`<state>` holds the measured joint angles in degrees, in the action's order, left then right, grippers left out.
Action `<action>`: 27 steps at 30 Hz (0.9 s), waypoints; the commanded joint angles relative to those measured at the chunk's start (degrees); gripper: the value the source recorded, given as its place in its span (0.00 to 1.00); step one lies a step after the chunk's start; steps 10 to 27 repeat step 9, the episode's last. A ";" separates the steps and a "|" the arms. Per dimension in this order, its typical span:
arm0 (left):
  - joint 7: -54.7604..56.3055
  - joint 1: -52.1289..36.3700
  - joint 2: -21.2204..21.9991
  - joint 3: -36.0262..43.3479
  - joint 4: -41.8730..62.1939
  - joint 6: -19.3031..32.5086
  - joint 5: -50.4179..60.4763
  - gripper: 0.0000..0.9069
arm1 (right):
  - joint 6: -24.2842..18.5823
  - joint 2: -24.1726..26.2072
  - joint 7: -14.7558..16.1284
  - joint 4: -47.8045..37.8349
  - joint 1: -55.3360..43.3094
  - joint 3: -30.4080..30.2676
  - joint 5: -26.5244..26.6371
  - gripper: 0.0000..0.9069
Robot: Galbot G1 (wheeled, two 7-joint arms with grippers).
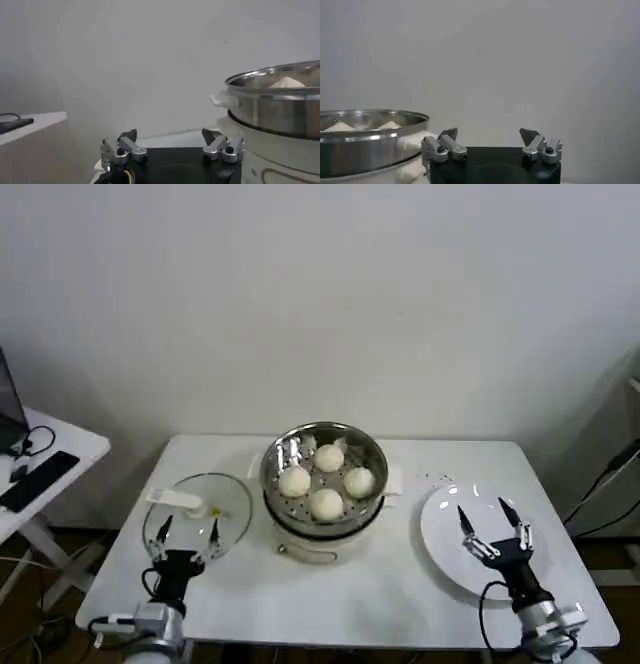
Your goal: Take steamed baozi put them in steamer then cover it.
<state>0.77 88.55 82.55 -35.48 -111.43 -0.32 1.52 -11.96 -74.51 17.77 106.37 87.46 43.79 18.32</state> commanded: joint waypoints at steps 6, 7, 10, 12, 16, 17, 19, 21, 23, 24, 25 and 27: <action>-1.29 -0.27 0.34 -0.59 -0.22 -0.08 -0.29 1.00 | -0.96 -2.68 0.79 0.05 1.53 1.80 -0.28 1.00; -1.32 -0.26 0.40 -0.62 -0.32 -0.08 -0.32 1.00 | -0.96 -2.64 0.83 0.02 1.53 1.86 -0.23 1.00; -1.37 -0.20 0.42 -0.65 -0.53 0.00 -0.33 1.00 | -0.97 -2.62 0.87 -0.02 1.50 1.92 0.03 1.00; -1.37 -0.20 0.42 -0.65 -0.53 0.00 -0.33 1.00 | -0.97 -2.62 0.87 -0.02 1.50 1.92 0.03 1.00; -1.37 -0.20 0.42 -0.65 -0.53 0.00 -0.33 1.00 | -0.97 -2.62 0.87 -0.02 1.50 1.92 0.03 1.00; -1.37 -0.20 0.42 -0.65 -0.53 0.00 -0.33 1.00 | -0.97 -2.62 0.87 -0.02 1.50 1.92 0.03 1.00; -1.37 -0.20 0.42 -0.65 -0.53 0.00 -0.33 1.00 | -0.97 -2.62 0.87 -0.02 1.50 1.92 0.03 1.00; -1.37 -0.20 0.42 -0.65 -0.53 0.00 -0.33 1.00 | -0.97 -2.62 0.87 -0.02 1.50 1.92 0.03 1.00; -1.37 -0.20 0.42 -0.65 -0.53 0.00 -0.33 1.00 | -0.97 -2.62 0.87 -0.02 1.50 1.92 0.03 1.00; -1.37 -0.20 0.42 -0.65 -0.53 0.00 -0.33 1.00 | -0.97 -2.62 0.87 -0.02 1.50 1.92 0.03 1.00; -1.37 -0.20 0.42 -0.65 -0.53 0.00 -0.33 1.00 | -0.97 -2.62 0.87 -0.02 1.50 1.92 0.03 1.00; -1.37 -0.20 0.42 -0.65 -0.53 0.00 -0.33 1.00 | -0.97 -2.62 0.87 -0.02 1.50 1.92 0.03 1.00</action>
